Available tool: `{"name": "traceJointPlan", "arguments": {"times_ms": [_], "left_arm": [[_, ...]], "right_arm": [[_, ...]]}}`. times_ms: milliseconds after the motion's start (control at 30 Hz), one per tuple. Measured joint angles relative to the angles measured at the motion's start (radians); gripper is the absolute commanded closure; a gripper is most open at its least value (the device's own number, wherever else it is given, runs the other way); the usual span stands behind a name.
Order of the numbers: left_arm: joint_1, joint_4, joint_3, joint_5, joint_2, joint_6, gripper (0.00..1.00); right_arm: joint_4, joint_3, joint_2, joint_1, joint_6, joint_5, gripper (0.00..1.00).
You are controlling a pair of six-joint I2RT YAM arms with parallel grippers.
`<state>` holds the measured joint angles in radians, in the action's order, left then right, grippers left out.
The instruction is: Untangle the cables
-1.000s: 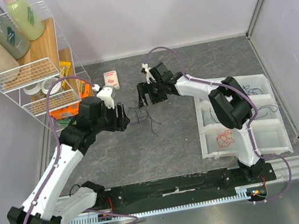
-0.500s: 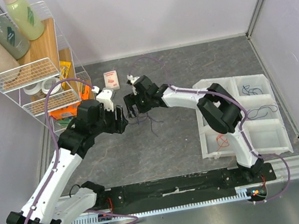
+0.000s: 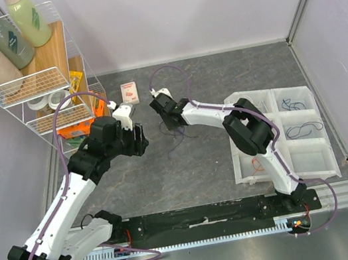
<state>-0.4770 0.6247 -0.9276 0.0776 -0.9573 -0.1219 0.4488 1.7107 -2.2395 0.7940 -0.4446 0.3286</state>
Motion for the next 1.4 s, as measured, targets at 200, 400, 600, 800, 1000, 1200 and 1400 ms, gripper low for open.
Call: {"name": "traceJointPlan", "arguments": {"times_ms": [200, 400, 600, 800, 1000, 1200, 1400], "left_arm": [[0.000, 0.000, 0.000, -0.001, 0.001, 0.000, 0.36], [0.000, -0.003, 0.000, 0.000, 0.000, 0.000, 0.37], [0.000, -0.023, 0.002, 0.000, -0.014, 0.000, 0.37], [0.002, -0.052, 0.018, 0.002, -0.043, 0.000, 0.37], [0.006, -0.060, 0.027, 0.002, -0.064, 0.000, 0.37], [0.004, -0.061, 0.027, 0.003, -0.089, 0.000, 0.38], [-0.011, -0.060, 0.028, 0.003, -0.096, 0.008, 0.38]], "right_arm": [[0.047, 0.029, 0.000, -0.002, 0.051, 0.025, 1.00], [0.060, 0.037, 0.077, -0.020, 0.071, 0.010, 1.00], [0.064, -0.030, 0.345, -0.120, 0.037, 0.013, 1.00], [0.118, -0.128, 0.695, -0.278, 0.001, 0.161, 1.00], [0.294, -0.269, 1.015, -0.384, -0.018, 0.402, 1.00], [0.403, -0.397, 1.117, -0.722, -0.034, 0.452, 1.00], [0.366, -0.526, 1.025, -0.915, -0.034, 0.280, 1.00]]}}
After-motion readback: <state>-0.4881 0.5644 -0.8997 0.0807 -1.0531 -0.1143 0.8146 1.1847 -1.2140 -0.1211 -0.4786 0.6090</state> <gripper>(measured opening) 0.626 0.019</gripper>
